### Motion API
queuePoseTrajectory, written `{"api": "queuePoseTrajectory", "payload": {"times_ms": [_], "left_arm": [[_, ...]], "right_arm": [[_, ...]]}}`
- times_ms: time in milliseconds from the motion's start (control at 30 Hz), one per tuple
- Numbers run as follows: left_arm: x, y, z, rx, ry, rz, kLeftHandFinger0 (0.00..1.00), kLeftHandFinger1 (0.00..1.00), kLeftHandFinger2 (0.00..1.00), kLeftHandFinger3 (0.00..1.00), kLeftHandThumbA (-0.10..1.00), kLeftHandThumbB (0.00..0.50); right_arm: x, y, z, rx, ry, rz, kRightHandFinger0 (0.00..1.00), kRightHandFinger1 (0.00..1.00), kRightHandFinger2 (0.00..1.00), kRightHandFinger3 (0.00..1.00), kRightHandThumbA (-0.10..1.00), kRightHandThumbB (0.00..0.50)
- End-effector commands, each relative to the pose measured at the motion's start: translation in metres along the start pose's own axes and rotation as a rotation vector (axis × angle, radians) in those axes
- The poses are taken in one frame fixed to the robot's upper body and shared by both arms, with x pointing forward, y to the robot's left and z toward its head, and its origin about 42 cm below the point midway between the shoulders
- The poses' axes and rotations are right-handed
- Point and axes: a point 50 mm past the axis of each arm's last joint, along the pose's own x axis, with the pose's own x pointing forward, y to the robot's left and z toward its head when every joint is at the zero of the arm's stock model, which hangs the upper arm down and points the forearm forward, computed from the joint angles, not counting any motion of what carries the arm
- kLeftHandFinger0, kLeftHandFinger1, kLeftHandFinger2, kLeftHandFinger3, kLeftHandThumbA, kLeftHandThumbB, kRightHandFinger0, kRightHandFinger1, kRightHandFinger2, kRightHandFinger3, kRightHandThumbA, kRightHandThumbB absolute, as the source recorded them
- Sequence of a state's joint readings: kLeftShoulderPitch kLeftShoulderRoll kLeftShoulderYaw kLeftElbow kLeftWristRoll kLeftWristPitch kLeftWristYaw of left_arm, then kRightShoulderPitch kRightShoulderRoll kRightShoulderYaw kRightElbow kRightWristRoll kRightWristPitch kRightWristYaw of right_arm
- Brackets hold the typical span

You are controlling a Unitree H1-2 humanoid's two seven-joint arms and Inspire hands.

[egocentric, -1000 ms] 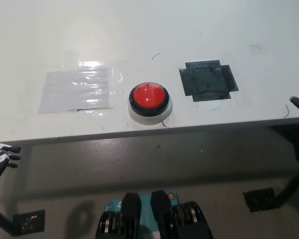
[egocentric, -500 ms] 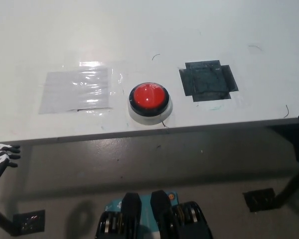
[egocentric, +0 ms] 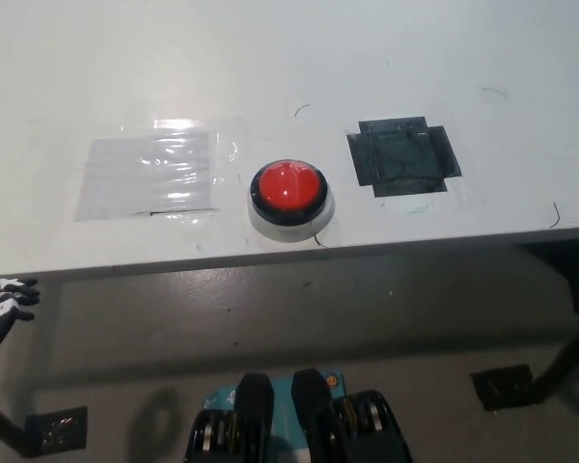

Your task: The robot uses its right hand to make a fist and press the red button kept in the middle of the desk

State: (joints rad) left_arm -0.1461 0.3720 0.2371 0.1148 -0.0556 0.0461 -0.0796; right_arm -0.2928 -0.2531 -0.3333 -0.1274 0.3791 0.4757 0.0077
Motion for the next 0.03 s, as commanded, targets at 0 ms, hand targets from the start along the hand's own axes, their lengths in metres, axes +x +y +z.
{"api": "queuePoseTrajectory", "payload": {"times_ms": [0], "left_arm": [[0.0052,0.0079,0.0154,0.01,-0.066,0.023,0.56,0.58,0.65,0.67,0.54,0.002]], "right_arm": [[0.0071,0.0028,0.025,-0.008,-0.071,0.024,0.09,0.4,0.51,0.25,1.0,0.151]]}}
